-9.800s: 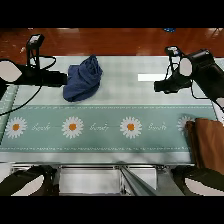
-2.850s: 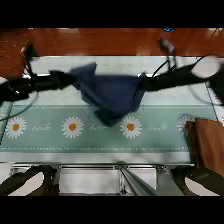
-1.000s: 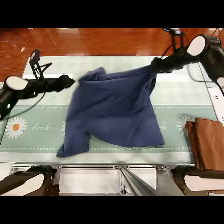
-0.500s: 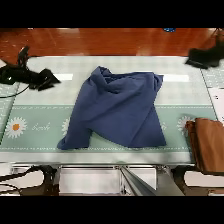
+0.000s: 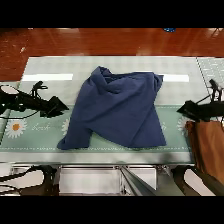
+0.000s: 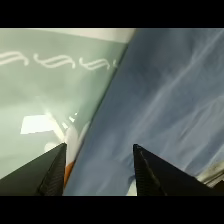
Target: Fold the shirts.
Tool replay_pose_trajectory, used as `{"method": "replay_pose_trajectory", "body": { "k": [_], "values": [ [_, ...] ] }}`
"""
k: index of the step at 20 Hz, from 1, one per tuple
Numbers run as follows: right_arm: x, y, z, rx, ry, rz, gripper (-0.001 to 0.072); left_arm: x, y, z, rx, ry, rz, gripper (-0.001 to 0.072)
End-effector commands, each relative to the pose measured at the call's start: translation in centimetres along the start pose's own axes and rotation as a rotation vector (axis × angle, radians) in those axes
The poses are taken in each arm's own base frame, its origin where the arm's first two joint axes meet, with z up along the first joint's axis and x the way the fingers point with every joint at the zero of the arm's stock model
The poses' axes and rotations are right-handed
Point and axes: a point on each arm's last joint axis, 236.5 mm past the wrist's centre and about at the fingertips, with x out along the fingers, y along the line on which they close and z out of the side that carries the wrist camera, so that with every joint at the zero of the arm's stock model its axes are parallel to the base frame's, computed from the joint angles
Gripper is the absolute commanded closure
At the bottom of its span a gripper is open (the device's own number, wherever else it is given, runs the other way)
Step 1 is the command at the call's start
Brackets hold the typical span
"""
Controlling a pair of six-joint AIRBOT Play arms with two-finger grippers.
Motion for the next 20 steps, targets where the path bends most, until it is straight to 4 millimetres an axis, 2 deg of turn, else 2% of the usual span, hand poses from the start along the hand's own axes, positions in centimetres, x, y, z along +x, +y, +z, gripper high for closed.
{"method": "replay_pose_trajectory", "body": {
  "k": [1,3,6,7,8,10,13,15,17,20],
  "values": [
    [0.9,0.0,-4.5,0.004,0.066,0.026,0.0305,2.6,0.2,-0.9,0.006,0.042,0.007,0.0203],
    [0.7,-0.2,-5.2,-0.004,0.092,0.018,0.0305,4.2,1.1,-3.3,0.027,0.166,0.044,0.0203],
    [0.7,-0.4,-5.5,-0.003,0.102,0.011,0.0305,6.0,1.0,-6.0,0.035,0.297,0.039,0.0211],
    [0.7,-1.0,-5.6,0.008,0.106,-0.015,0.0305,6.4,0.9,-6.5,0.050,0.323,0.038,0.0364],
    [0.7,-1.9,-5.7,0.025,0.112,-0.054,0.0305,6.5,0.7,-6.8,0.073,0.334,0.036,0.0656],
    [0.7,-2.9,-7.0,0.044,0.158,-0.096,0.0305,6.4,0.2,-6.5,0.097,0.332,0.032,0.0676],
    [2.2,-2.1,-11.2,0.080,0.287,-0.034,0.0305,5.9,-0.5,-5.4,0.120,0.311,0.027,0.0676],
    [3.1,-1.9,-13.0,0.073,0.330,-0.020,0.0305,5.7,-1.0,-4.7,0.134,0.296,0.027,0.0676],
    [3.7,-2.2,-13.7,0.070,0.343,-0.031,0.0305,5.7,-1.4,-4.5,0.129,0.292,0.011,0.0676],
    [3.8,-2.0,-13.7,0.080,0.338,-0.022,0.0305,5.7,-1.8,-4.7,0.124,0.295,-0.003,0.0676]
  ]
}}
